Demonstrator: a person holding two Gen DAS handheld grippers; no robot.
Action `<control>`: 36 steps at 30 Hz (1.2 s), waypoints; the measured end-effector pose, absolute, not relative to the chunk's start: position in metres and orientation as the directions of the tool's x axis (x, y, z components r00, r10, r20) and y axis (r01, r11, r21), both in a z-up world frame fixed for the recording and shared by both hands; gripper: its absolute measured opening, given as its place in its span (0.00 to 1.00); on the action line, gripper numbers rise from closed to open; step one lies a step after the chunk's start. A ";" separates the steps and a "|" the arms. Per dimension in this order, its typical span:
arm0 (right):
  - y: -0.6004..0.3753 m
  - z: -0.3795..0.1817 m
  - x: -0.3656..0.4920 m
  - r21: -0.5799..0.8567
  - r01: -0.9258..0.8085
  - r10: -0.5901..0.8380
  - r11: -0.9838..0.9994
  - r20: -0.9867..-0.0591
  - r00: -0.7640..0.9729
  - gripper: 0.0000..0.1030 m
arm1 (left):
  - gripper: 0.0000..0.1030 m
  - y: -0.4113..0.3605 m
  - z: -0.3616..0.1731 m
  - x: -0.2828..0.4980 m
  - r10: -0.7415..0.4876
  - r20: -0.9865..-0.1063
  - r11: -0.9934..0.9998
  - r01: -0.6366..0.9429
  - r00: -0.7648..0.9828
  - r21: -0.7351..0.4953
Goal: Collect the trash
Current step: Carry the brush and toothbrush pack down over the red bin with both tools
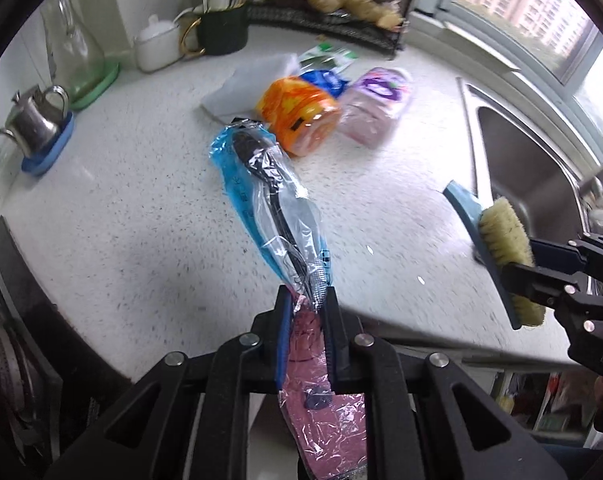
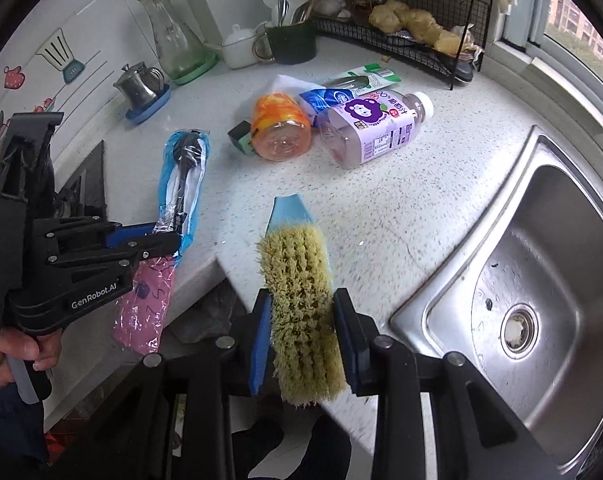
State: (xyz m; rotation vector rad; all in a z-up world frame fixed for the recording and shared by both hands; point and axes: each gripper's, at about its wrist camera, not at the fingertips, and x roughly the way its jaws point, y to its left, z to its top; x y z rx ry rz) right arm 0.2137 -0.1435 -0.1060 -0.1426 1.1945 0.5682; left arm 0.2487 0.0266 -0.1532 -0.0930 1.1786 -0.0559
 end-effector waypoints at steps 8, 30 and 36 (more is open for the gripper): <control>-0.143 -0.093 0.153 0.193 -0.417 0.337 0.888 -0.891 0.305 0.28 | 0.12 0.017 -0.125 0.178 -0.129 -0.903 0.990 0.100 0.411 -0.096; -0.160 -0.141 0.054 0.210 -0.294 0.276 0.932 -0.939 0.203 0.28 | 0.12 -0.028 -0.183 0.075 -0.184 -0.952 0.969 0.207 0.246 -0.134; -0.169 -0.190 0.054 0.235 -0.274 0.274 0.933 -0.955 0.113 0.28 | 0.12 -0.043 -0.231 0.068 -0.141 -0.977 0.973 0.204 0.159 -0.107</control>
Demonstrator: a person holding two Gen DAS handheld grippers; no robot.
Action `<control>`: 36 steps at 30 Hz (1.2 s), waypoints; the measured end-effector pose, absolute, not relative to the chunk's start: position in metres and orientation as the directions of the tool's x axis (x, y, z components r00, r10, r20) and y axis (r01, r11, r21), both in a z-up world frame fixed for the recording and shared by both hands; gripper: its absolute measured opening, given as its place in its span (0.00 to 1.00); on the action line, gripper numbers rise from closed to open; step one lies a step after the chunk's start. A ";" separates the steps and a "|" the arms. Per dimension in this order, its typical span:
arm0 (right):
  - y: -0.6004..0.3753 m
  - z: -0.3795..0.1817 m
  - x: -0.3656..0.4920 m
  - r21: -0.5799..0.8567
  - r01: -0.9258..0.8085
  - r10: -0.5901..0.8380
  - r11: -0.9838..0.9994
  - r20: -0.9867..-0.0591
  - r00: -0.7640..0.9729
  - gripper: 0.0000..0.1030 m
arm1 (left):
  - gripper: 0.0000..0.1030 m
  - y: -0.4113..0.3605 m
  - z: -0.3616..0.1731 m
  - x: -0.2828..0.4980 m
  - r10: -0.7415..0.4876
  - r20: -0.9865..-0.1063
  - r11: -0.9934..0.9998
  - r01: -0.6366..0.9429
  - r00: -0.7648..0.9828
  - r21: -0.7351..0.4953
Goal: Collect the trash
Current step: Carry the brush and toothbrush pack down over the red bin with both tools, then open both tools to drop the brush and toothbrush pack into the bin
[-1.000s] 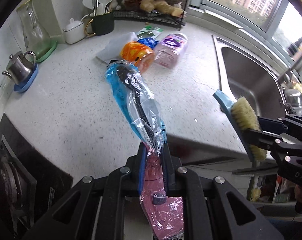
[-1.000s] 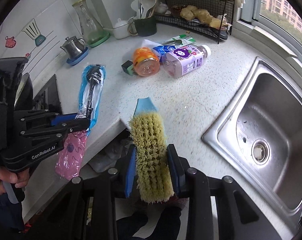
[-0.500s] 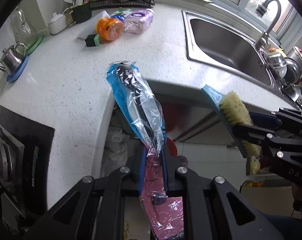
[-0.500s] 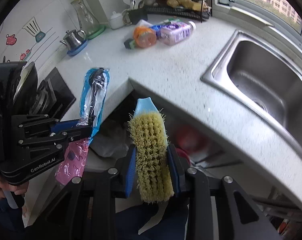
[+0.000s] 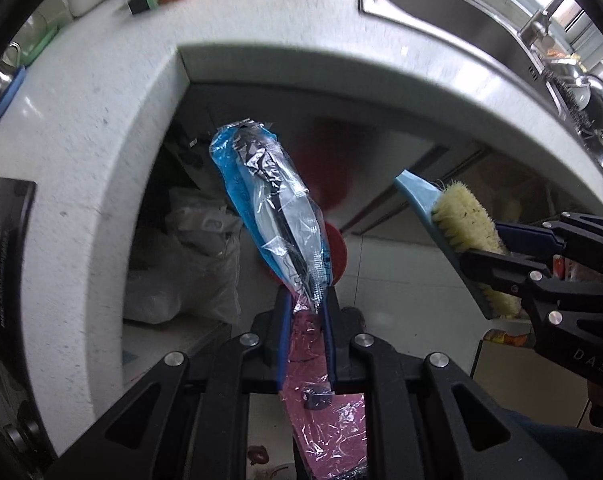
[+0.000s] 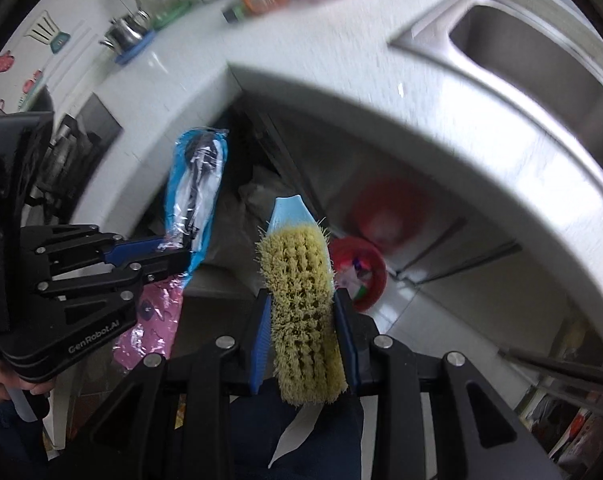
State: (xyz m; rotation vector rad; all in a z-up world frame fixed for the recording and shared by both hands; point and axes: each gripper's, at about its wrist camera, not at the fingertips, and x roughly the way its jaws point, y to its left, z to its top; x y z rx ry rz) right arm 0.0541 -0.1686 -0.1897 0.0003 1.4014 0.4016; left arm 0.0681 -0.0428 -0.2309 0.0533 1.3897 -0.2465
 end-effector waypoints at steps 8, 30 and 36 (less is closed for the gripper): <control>-0.170 -0.283 0.062 0.271 -0.217 0.276 0.938 -0.961 -0.009 0.28 | 0.13 -0.047 -0.320 0.080 -0.131 -0.990 0.973 0.196 0.057 -0.118; -0.159 -0.502 0.094 0.249 -0.198 0.227 0.948 -0.966 -0.123 0.28 | 0.13 -0.067 -0.546 0.114 -0.119 -0.984 0.943 0.296 -0.136 -0.155; -0.166 -0.508 0.095 0.262 -0.170 0.243 0.950 -0.962 -0.127 0.28 | 0.13 -0.081 -0.552 0.122 -0.111 -0.980 0.927 0.340 -0.163 -0.162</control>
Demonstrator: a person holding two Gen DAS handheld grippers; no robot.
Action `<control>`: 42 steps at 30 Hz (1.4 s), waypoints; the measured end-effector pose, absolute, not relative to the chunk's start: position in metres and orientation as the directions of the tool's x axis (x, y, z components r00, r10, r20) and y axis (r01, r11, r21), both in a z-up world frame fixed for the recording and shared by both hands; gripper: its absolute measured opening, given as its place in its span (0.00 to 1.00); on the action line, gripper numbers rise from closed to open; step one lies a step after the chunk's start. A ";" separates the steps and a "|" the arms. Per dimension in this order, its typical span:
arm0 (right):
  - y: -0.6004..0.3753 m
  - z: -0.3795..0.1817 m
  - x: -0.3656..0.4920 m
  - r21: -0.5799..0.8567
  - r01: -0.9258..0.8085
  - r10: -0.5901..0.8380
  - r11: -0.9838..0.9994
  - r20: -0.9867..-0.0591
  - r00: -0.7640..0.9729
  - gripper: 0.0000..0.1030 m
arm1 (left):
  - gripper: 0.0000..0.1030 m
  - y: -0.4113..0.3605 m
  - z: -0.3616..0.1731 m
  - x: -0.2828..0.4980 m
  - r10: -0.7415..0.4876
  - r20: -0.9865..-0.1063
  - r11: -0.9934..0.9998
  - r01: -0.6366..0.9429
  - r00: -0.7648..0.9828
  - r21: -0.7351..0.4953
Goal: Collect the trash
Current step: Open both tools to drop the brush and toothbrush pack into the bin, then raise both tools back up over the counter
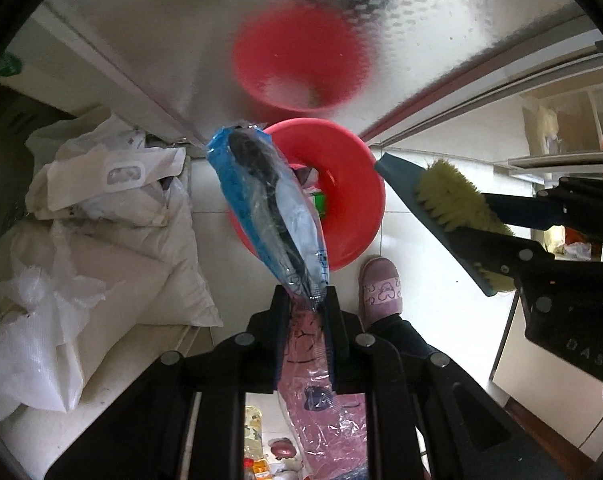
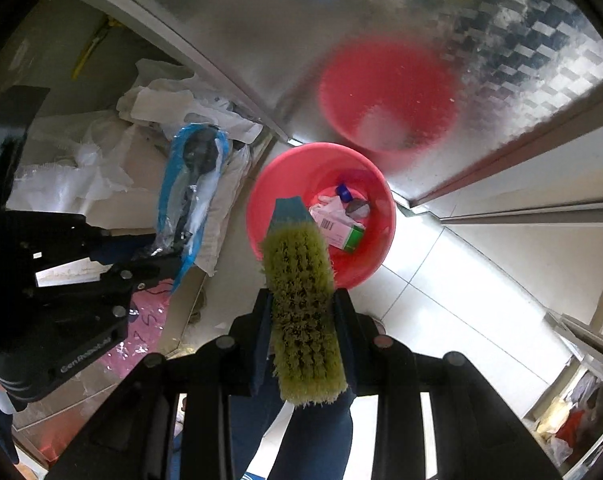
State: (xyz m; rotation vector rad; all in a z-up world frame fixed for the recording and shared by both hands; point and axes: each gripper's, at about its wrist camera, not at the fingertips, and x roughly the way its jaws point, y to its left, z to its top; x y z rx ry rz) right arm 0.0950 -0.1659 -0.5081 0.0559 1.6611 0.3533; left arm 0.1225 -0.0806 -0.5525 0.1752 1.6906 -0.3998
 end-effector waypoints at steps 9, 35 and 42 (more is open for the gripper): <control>-0.177 -0.507 0.095 0.273 -0.155 0.256 0.949 -0.959 -0.122 0.28 | 0.25 -0.086 -0.572 0.133 -0.140 -0.972 0.918 0.342 -0.191 -0.199; -0.167 -0.505 0.096 0.301 -0.179 0.288 0.937 -0.953 -0.097 0.59 | 0.58 -0.066 -0.558 0.135 -0.143 -0.977 0.950 0.256 -0.155 -0.180; -0.168 -0.494 0.090 0.296 -0.177 0.287 0.938 -0.955 -0.079 0.70 | 0.78 -0.057 -0.547 0.128 -0.113 -0.986 0.956 0.256 -0.122 -0.141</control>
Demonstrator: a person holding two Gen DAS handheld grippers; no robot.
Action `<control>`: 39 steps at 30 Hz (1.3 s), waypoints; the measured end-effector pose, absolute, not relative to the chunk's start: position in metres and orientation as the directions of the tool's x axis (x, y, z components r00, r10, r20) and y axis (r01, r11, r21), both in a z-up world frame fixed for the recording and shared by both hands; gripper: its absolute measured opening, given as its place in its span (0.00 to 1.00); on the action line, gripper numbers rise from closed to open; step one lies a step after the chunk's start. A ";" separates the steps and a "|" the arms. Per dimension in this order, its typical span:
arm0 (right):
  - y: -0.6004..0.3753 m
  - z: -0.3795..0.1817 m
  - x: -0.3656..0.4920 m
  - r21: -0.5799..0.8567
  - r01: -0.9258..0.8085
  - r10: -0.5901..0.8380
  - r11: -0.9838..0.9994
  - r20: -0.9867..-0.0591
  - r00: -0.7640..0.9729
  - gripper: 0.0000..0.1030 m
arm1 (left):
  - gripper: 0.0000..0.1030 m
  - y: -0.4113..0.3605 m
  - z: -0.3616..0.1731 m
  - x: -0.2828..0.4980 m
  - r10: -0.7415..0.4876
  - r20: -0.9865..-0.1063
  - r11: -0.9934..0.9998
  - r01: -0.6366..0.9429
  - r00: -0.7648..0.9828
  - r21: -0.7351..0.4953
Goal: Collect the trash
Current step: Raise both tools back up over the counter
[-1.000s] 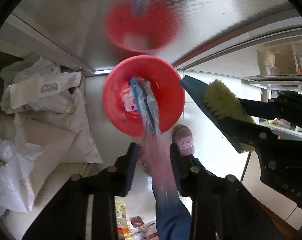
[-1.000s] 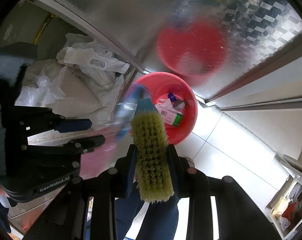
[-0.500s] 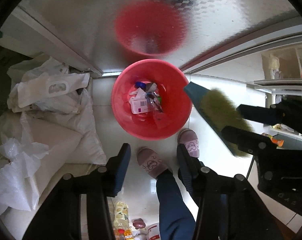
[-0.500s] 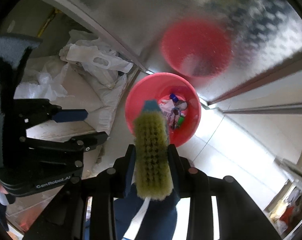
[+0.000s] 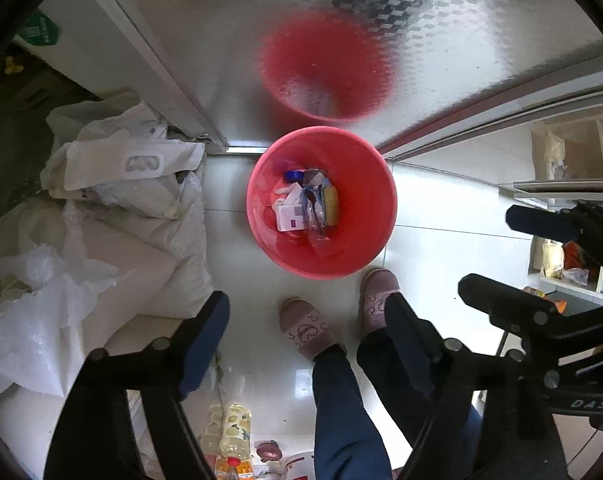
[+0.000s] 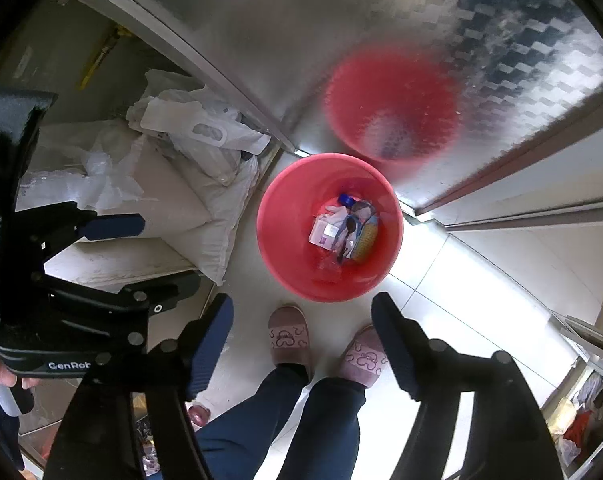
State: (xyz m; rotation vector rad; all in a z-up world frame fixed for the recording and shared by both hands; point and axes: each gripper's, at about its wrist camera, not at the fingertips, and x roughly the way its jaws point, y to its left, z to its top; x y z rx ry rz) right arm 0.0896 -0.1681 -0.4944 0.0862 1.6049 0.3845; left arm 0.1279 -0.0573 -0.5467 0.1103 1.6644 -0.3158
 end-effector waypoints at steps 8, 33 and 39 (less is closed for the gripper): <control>-0.172 -0.458 0.079 0.288 -0.166 0.283 0.943 -0.958 -0.053 0.75 | 0.82 -0.062 -0.504 0.111 -0.060 -0.995 0.948 0.306 -0.081 -0.082; -0.179 -0.139 0.042 0.198 -0.251 0.267 0.948 -0.921 0.284 0.99 | 1.00 -0.036 -0.176 0.076 -0.129 -0.961 0.939 0.340 0.245 -0.039; -0.178 -0.107 0.053 0.190 -0.245 0.270 0.951 -0.894 0.357 0.99 | 1.00 -0.007 -0.131 0.085 -0.154 -0.924 0.956 0.290 0.350 -0.049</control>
